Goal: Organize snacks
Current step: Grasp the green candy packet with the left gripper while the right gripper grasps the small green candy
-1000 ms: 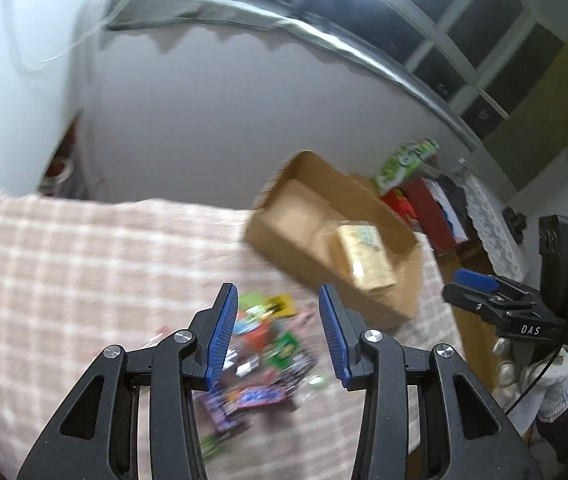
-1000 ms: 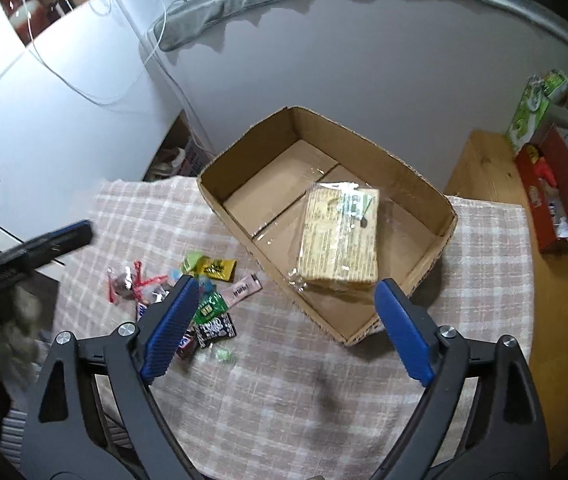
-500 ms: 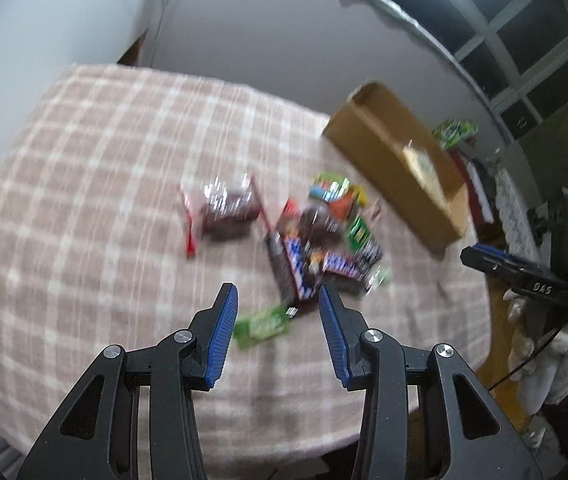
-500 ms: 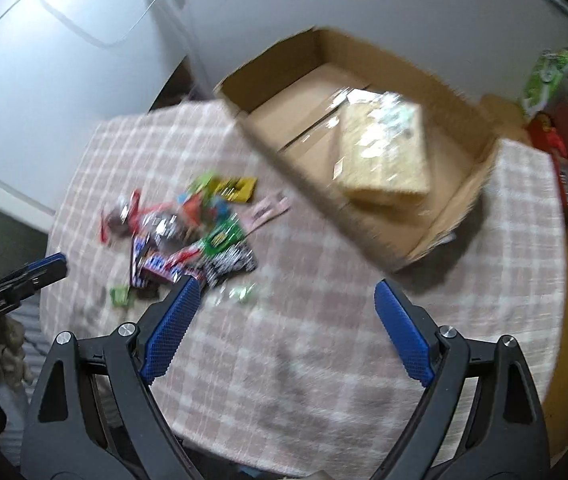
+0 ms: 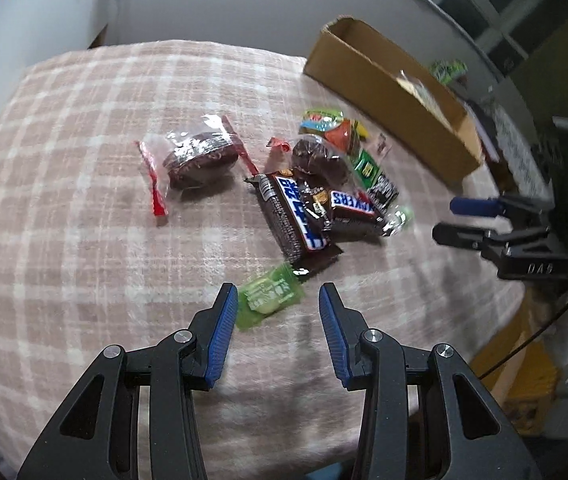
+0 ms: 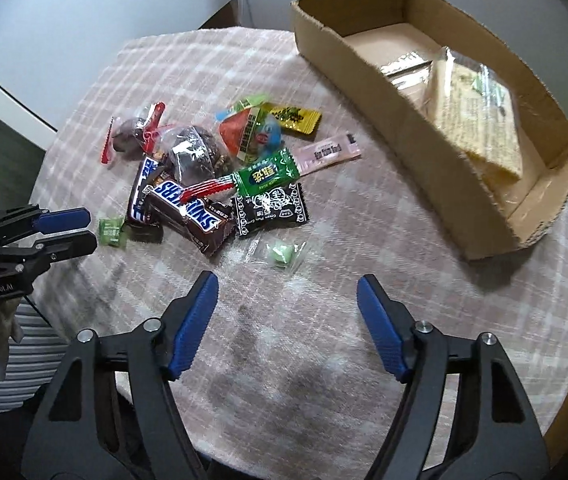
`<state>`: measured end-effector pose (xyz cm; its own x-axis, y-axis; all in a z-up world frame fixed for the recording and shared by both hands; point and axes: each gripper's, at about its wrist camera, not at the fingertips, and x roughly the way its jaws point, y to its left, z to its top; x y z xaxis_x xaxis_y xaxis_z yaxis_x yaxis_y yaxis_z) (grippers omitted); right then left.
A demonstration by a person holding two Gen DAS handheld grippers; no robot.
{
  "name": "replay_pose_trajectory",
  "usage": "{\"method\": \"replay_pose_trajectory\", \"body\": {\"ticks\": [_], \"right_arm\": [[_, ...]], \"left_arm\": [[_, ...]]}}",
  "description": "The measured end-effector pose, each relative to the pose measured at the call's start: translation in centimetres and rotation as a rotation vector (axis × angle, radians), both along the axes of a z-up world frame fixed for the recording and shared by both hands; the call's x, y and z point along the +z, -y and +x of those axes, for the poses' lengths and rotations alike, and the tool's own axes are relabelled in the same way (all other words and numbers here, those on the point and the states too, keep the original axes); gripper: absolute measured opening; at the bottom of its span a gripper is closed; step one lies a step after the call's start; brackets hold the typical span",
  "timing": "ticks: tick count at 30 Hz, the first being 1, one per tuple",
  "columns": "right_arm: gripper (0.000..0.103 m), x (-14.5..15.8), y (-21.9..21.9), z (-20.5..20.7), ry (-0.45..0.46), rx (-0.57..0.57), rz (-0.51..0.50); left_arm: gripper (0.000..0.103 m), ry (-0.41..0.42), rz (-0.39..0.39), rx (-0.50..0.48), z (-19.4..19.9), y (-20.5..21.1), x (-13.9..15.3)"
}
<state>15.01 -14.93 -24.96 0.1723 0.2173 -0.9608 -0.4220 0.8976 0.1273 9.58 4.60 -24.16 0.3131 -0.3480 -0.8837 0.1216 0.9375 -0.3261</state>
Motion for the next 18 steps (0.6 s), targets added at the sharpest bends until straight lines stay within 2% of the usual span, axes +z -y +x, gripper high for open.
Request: {"method": "replay_pose_trajectory", "body": {"ticks": [8,10,13,18], "right_arm": [[0.072,-1.3,-0.6,0.8,-0.016,-0.019,0.001],[0.067,-1.7,-0.6,1.2,-0.029,-0.035,0.005],[0.059,-2.2,-0.8,1.4,-0.037,-0.036,-0.004],[0.057,-3.1,-1.9,1.6,-0.034,-0.01,-0.044]], "left_arm": [[0.04,0.046,0.128,-0.19,0.2,2.0,-0.6],[0.04,0.049,0.162,-0.223,0.2,2.3,-1.1],[0.04,0.055,0.173,-0.236,0.1,2.3,-1.4],[0.035,0.063,0.165,-0.196,0.0,2.1,-1.7]]}}
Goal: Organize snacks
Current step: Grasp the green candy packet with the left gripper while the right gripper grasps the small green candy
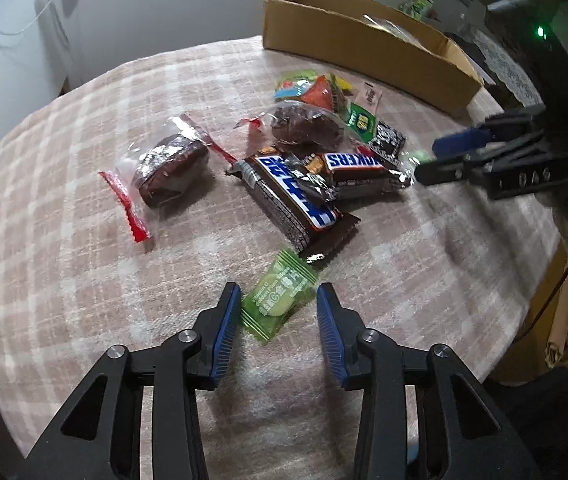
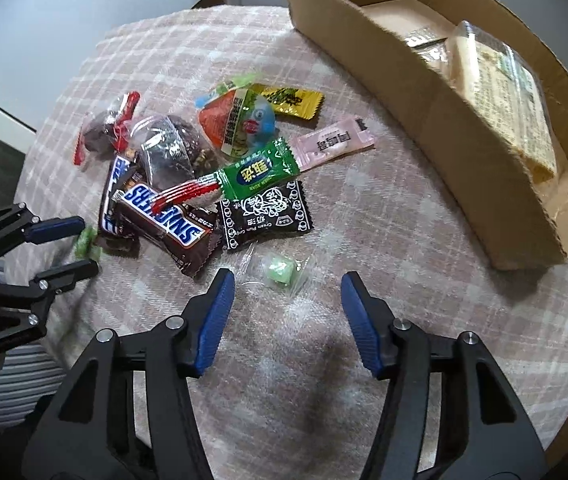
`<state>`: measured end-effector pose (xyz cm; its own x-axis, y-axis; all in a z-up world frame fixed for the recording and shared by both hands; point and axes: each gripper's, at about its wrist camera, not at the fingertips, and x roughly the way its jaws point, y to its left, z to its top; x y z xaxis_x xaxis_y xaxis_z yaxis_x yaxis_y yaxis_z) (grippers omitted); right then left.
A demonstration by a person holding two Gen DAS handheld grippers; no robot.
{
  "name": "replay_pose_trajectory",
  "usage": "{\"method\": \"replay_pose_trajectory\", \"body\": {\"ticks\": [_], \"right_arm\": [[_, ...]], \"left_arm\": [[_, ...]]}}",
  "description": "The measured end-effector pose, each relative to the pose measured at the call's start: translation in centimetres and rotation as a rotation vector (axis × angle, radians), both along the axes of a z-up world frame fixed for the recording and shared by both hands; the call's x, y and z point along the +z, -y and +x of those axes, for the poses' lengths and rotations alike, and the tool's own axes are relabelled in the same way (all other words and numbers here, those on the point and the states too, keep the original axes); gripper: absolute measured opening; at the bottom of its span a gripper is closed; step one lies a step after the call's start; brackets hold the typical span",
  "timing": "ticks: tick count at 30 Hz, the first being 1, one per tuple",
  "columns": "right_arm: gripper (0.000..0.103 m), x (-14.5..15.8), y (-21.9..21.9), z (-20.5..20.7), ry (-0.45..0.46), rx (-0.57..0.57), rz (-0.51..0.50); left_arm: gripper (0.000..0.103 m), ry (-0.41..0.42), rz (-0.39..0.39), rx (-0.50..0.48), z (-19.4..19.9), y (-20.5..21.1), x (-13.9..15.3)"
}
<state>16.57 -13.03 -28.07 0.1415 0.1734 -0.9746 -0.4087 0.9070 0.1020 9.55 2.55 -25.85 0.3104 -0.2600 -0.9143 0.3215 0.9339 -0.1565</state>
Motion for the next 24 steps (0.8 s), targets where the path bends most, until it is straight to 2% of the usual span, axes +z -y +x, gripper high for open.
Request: {"method": "replay_pose_trajectory", "body": {"ticks": [2,9,13,24], "right_arm": [[0.057,0.0,-0.4,0.1,0.009,0.006,-0.009],[0.034,-0.1,-2.1,-0.1,0.038,0.057,-0.065],[0.029,0.0,-2.6,-0.4,0.048,0.071,-0.08],[0.023,0.7,-0.7,-0.6,0.033,0.015,-0.033]], "left_arm": [[0.031,0.002,-0.014,0.023,0.0,-0.2,0.0],[0.021,0.018,-0.023,0.046,-0.4,-0.5,0.2],[0.015,0.009,-0.049,0.077,-0.6,-1.2,0.2],[0.009,-0.01,-0.097,0.136,-0.3,-2.1,0.1]]}}
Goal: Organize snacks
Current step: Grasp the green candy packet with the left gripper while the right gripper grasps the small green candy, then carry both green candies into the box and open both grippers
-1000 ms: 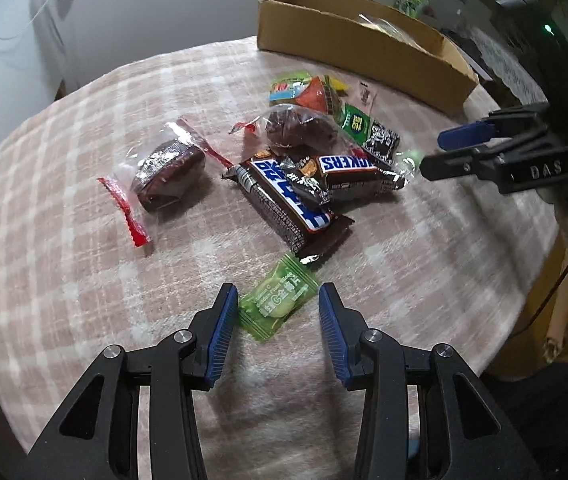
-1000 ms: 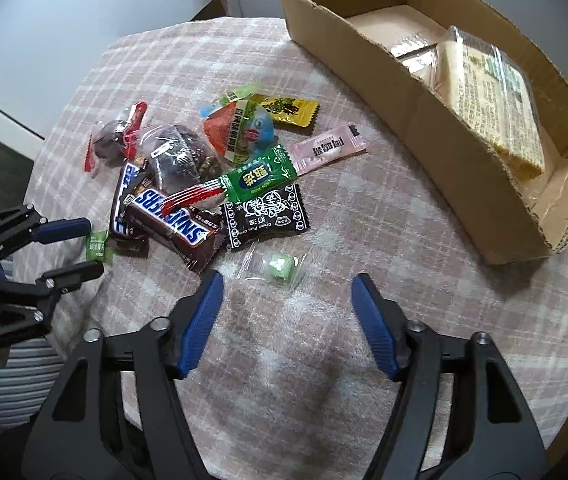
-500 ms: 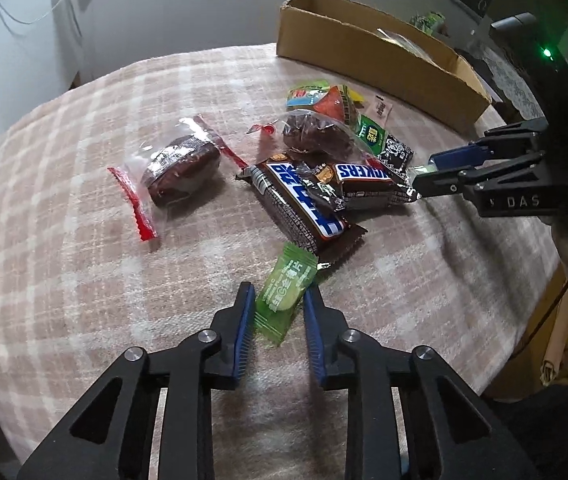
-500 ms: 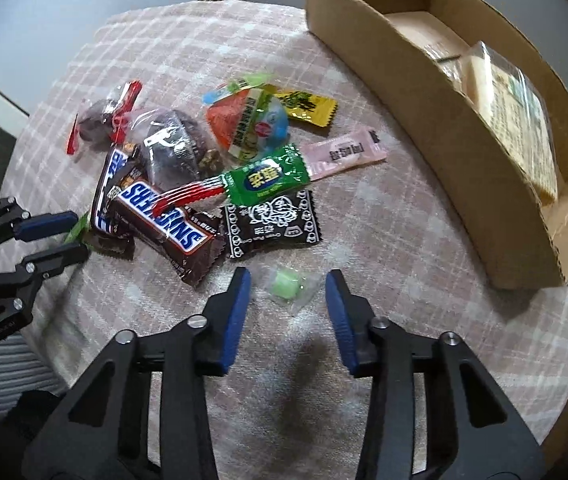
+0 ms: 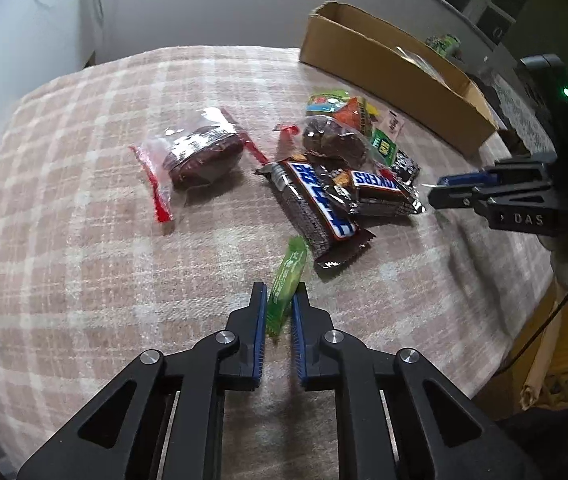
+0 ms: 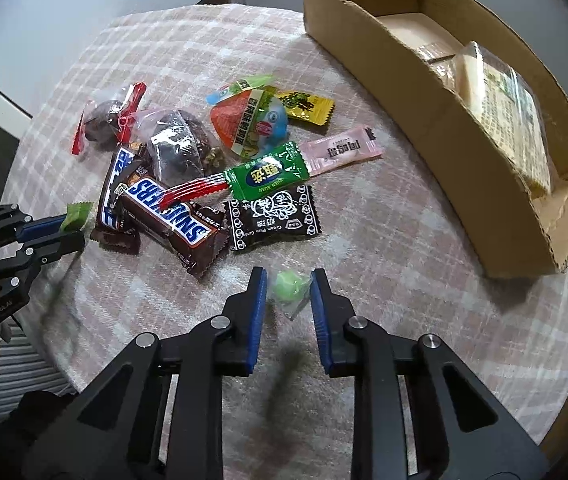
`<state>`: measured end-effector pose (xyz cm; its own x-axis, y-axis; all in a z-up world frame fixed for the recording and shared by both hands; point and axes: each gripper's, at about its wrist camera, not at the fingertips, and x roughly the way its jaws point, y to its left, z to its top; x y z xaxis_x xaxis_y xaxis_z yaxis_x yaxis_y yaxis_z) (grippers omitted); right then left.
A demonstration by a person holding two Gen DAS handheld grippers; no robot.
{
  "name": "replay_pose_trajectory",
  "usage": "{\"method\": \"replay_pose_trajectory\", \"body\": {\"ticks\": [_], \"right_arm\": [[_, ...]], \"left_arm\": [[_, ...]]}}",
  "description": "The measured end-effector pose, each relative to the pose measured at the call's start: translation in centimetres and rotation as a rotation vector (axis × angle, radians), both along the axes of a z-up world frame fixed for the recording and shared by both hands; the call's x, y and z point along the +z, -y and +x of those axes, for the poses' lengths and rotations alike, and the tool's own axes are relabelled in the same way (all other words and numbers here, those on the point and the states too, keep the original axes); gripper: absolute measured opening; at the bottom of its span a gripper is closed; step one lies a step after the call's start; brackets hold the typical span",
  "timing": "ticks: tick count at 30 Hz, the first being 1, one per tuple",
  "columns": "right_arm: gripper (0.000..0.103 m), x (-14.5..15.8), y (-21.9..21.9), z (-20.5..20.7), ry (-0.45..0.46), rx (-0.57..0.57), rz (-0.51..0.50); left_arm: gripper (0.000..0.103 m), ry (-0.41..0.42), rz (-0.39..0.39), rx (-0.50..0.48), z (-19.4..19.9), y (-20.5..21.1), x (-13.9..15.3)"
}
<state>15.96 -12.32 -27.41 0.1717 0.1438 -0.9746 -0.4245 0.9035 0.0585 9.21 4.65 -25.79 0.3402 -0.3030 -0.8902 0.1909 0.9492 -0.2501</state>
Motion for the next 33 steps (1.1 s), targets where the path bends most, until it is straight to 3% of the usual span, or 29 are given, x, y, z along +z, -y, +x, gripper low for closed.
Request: {"method": "replay_pose_trajectory", "body": {"ticks": [5,20,33], "right_arm": [[0.021,0.6,1.2,0.0,-0.003,-0.026,0.024],[0.02,0.1,0.8,-0.1,-0.004,-0.015,0.026],[0.018,4.9,3.3,-0.2,0.058,-0.072,0.094]], "left_arm": [[0.007,-0.011,-0.06,0.057,0.3,-1.2,0.2],[0.005,0.023,-0.05,0.045,1.5,-0.1,0.2],[0.005,0.088,-0.089,0.084,1.3,-1.7,3.3]]}}
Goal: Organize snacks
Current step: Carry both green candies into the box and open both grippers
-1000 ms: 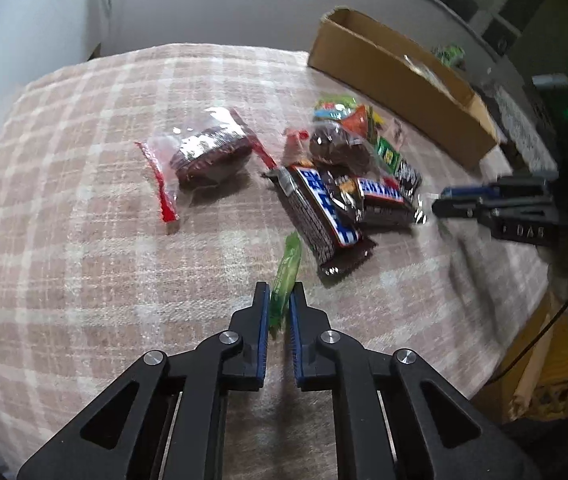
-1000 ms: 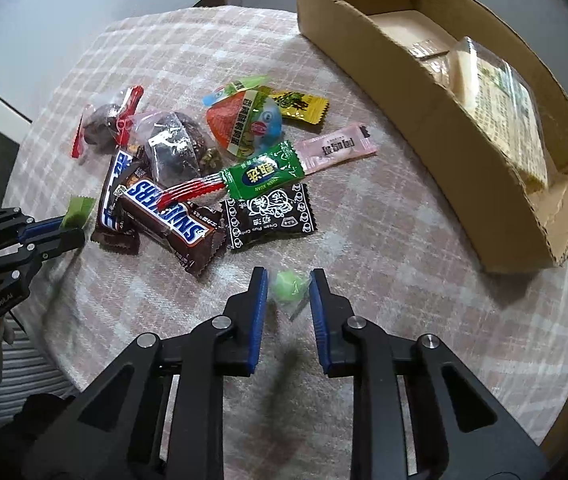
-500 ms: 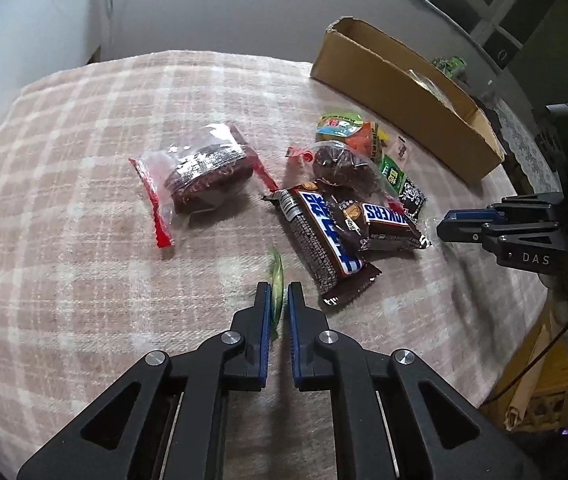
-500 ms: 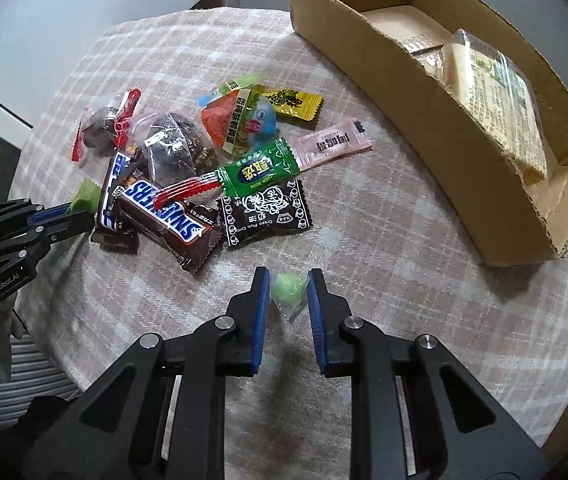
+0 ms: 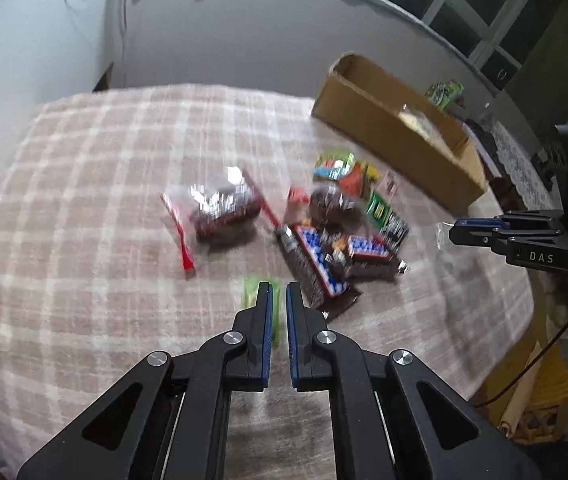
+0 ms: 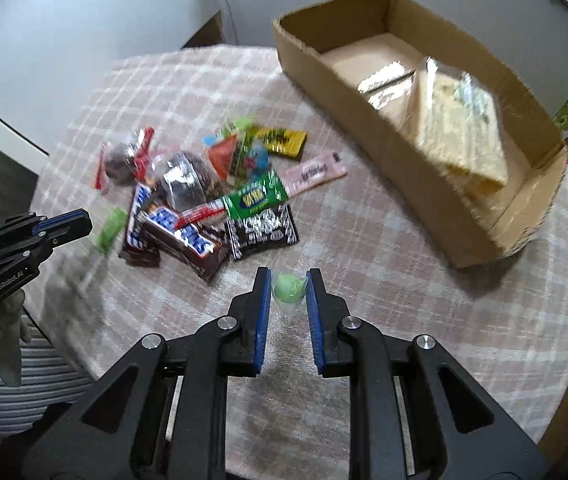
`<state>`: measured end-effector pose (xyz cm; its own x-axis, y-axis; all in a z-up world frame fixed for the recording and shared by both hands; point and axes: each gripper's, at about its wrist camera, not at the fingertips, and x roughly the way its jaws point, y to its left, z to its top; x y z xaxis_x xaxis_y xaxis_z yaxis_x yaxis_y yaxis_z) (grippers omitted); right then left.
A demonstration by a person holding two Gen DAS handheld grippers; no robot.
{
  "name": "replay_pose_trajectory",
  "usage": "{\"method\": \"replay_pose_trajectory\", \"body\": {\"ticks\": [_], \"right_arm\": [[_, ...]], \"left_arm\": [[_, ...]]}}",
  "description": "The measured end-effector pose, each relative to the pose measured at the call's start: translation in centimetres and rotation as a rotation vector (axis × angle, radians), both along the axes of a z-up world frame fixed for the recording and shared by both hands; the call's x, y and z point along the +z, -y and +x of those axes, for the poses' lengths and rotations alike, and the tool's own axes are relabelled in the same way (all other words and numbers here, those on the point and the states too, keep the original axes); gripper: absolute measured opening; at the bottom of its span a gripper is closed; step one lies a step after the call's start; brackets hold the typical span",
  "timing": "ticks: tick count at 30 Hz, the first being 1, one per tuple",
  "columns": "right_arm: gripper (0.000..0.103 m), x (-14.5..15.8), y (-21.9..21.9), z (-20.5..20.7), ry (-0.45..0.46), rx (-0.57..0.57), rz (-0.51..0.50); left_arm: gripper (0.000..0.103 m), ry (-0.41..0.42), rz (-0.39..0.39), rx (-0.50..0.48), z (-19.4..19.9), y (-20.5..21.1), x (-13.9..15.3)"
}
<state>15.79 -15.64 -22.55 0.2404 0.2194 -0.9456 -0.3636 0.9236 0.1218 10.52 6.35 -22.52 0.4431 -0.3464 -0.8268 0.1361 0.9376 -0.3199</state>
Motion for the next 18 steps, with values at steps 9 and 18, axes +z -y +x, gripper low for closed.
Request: {"method": "replay_pose_trajectory", "body": {"ticks": [9,18], "right_arm": [[0.018,4.5,2.2,2.1,0.077,-0.045,0.025],[0.018,3.2,2.5,1.7,0.038,-0.034,0.01]], "left_arm": [[0.005,0.103,-0.009,-0.017,2.3,0.9,3.3],[0.022,-0.047,0.076,-0.027,0.8,0.9,-1.3]]}}
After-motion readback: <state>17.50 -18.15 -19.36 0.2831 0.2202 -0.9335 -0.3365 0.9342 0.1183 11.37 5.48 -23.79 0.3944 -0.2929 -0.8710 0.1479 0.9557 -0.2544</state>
